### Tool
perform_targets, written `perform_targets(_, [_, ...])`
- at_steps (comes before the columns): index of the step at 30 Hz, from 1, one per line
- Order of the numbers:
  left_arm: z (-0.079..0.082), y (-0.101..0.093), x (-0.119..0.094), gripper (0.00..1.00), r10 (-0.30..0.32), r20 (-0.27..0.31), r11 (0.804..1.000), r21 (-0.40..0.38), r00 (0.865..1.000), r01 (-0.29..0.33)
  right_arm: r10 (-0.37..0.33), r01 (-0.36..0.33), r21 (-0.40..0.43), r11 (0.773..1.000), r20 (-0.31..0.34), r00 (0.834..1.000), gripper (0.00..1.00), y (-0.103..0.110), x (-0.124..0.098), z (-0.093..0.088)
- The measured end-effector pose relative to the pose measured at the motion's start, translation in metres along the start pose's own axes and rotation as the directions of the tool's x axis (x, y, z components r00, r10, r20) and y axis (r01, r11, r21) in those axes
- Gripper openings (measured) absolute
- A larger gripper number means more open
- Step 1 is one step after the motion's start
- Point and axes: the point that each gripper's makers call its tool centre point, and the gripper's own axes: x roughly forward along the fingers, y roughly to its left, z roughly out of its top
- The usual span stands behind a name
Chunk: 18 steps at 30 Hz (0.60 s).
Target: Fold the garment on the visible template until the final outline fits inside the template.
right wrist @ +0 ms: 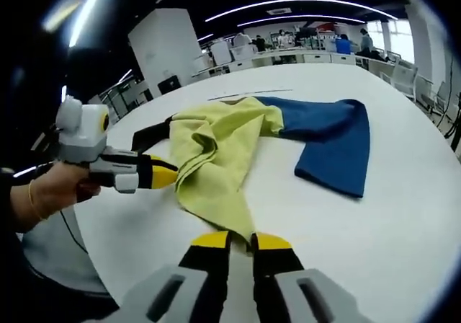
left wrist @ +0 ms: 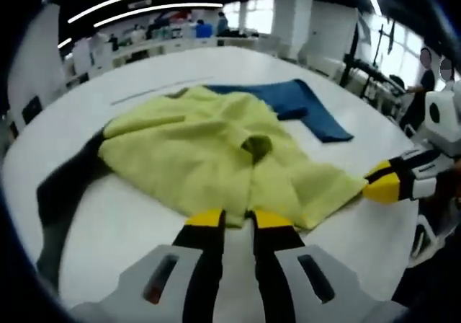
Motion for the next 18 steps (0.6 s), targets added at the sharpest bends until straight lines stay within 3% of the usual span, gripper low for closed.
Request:
perform_targets(10, [0.001, 0.005, 0.004, 0.01, 0.023, 0.013, 0.999, -0.028, 1.0, -0.023, 0.001, -0.001, 0.006, 1.0, 0.006, 1.0, 0.0, -0.004, 0.003, 0.0])
perform_targets(18, [0.001, 0.007, -0.015, 0.0, -0.031, 0.001, 0.995, -0.096, 1.0, 0.031, 0.0, 0.0, 0.01, 1.0, 0.04, 0.999, 0.0, -0.01, -0.003, 0.008])
